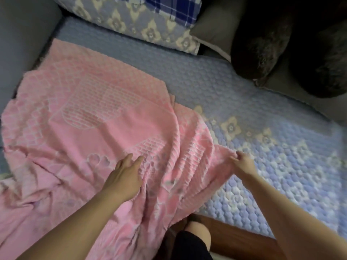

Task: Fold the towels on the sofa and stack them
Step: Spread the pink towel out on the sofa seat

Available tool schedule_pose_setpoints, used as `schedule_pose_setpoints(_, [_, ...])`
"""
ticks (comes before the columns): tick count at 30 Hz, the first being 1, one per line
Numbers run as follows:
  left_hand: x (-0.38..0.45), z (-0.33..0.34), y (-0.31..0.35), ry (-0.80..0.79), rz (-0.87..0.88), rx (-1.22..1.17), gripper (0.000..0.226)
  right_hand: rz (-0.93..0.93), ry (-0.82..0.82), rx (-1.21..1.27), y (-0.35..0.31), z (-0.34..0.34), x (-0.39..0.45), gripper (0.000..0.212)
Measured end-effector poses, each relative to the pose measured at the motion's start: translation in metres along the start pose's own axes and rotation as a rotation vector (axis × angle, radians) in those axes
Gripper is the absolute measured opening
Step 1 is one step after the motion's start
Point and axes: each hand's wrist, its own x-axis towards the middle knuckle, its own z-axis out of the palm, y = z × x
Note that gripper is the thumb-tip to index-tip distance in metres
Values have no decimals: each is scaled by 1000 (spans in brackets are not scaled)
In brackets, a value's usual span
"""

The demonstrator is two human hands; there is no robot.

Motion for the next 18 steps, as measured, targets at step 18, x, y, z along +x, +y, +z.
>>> schedule_pose_setpoints(18, [187,-120,148,320,79,207,65,-209,-209,-134,12,-94,122,33])
